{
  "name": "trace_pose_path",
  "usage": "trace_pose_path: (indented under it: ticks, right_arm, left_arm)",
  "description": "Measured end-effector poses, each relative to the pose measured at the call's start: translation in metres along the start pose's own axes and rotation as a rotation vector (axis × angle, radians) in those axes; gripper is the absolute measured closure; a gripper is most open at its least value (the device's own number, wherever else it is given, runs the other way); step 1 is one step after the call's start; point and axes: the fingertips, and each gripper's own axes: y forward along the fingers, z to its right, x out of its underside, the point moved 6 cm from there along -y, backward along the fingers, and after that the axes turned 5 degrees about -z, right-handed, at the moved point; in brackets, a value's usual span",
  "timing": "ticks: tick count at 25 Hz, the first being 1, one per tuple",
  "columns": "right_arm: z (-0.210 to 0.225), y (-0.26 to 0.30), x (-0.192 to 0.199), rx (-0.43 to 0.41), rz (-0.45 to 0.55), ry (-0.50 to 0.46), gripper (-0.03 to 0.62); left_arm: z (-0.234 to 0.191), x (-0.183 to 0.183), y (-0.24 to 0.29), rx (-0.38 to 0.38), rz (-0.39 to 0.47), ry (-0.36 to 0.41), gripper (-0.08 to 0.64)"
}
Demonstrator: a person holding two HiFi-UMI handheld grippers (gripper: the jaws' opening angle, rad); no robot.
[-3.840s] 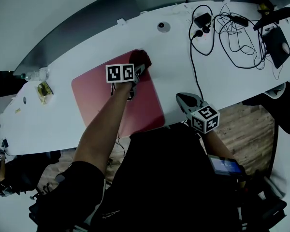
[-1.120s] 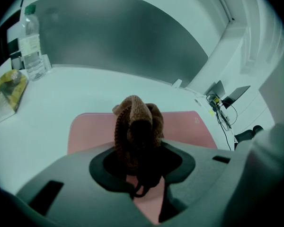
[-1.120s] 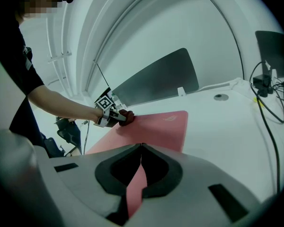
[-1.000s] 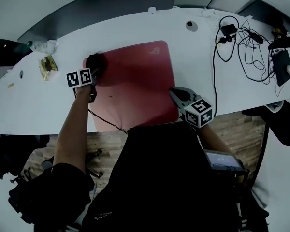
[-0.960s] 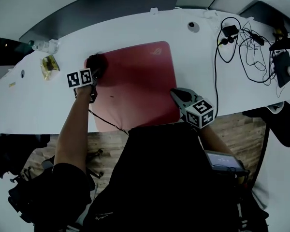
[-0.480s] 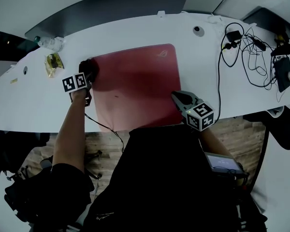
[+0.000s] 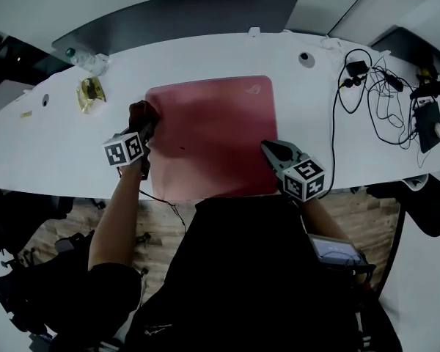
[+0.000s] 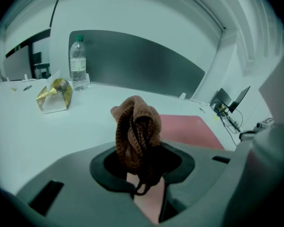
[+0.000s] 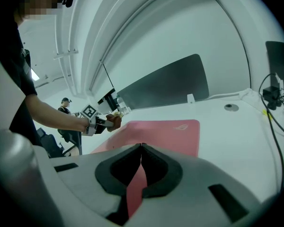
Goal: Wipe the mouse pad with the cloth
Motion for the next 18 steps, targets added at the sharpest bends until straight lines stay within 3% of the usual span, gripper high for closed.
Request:
trace_pose_path:
  ticks: [6,18]
  right_arm:
    - [-0.002,-0.003,-0.008,0.002,0.034,-0.030,0.566]
    - [-0.010,-0.021,-0.021,-0.026,0.124,-0.112,0.566]
  left_arm:
    - [0.047,0.013,-0.035,0.114,0.109,-0.031,0.425]
    - [0.135,0.045,-0.066,0.231,0.230,0.054,0.425]
